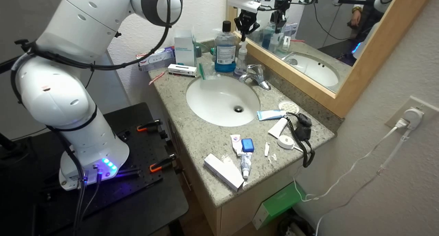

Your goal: Press on the soap dispenser

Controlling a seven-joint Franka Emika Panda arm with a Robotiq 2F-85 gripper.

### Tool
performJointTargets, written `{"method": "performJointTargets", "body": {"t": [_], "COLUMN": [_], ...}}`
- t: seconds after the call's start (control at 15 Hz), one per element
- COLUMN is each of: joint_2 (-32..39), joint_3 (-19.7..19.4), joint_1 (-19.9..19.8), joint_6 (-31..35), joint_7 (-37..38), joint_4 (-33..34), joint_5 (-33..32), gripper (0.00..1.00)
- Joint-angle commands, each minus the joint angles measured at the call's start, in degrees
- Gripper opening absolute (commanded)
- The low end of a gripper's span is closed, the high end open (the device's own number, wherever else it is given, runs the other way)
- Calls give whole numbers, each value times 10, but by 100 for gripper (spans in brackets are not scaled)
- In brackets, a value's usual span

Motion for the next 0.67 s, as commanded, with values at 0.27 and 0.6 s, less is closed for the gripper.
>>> {"method": "performJointTargets", "body": {"t": [0.27, 0.6], "joint_2": [83, 98], "joint_3": [2, 2], "joint_1": [-12, -14], "joint_6": [-9, -17], "joint_7": [-10, -9], "joint_4": [50, 64], "joint_5": [13, 15], "gripper": [0, 0]}}
